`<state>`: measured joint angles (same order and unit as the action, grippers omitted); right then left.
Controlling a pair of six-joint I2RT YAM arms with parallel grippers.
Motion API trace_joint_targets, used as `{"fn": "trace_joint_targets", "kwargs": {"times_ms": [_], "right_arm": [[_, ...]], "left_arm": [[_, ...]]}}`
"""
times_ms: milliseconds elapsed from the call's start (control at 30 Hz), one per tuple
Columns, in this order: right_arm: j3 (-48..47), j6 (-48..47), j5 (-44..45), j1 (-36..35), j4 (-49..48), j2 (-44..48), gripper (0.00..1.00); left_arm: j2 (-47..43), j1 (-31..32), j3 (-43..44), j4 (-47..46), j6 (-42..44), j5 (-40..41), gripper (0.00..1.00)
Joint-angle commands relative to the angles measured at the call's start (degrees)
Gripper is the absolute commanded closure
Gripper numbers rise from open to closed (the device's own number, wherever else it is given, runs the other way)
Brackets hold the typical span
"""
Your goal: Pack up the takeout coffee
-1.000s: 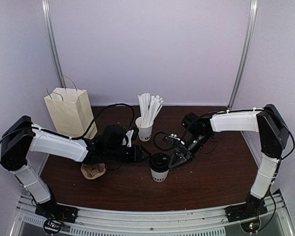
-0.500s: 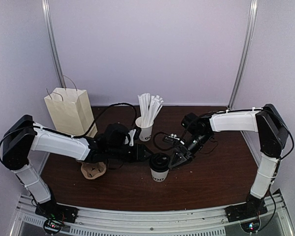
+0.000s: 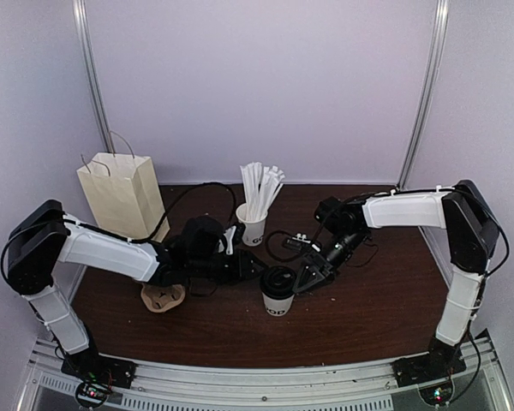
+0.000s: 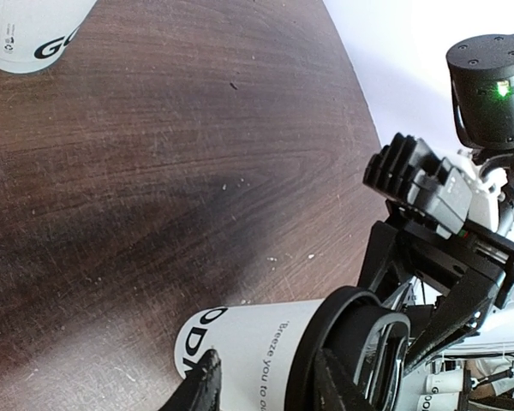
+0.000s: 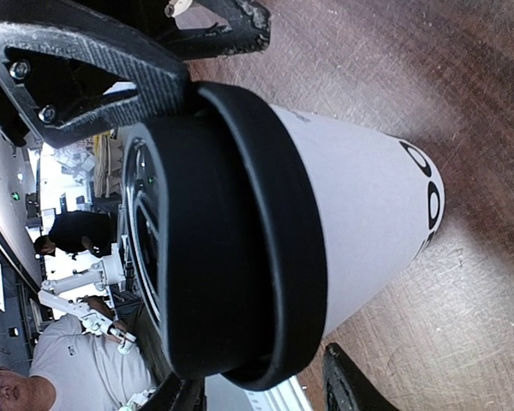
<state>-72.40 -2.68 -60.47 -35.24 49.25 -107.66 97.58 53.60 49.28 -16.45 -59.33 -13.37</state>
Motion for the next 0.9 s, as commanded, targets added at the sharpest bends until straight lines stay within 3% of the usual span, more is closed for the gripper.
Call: {"fn": "trace_joint_targets", "kwargs": {"times_ms": [0,233,433,600,867], "right_arm": [[0.9,-1.0,23.8,0.8,-0.4,-7.1,0.55],[-6.4,-6.3,12.9,3.2,4.2,1.3,0.53],[-9.7,-10.6,7.3,4.0,7.4,6.7,0.44],[-5.0,-10.8,6.9,3.7,6.6,8.5,0.45],[4.7,-3.8,2.7,0.9,-2.9,9.8,0.44]], "left_arm": [[5.4,0.7,-2.6,13.9,0.3,0.5,0.63],[-3.3,1.1,-3.3,12.1,3.6,4.0,0.58],[-10.4,1.4,3.1,13.6,14.1,6.2,0.46],[-11.3,1.4,6.7,15.4,17.7,6.2,0.39],[-4.7,1.4,7.3,8.2,17.3,3.7,0.34]]}}
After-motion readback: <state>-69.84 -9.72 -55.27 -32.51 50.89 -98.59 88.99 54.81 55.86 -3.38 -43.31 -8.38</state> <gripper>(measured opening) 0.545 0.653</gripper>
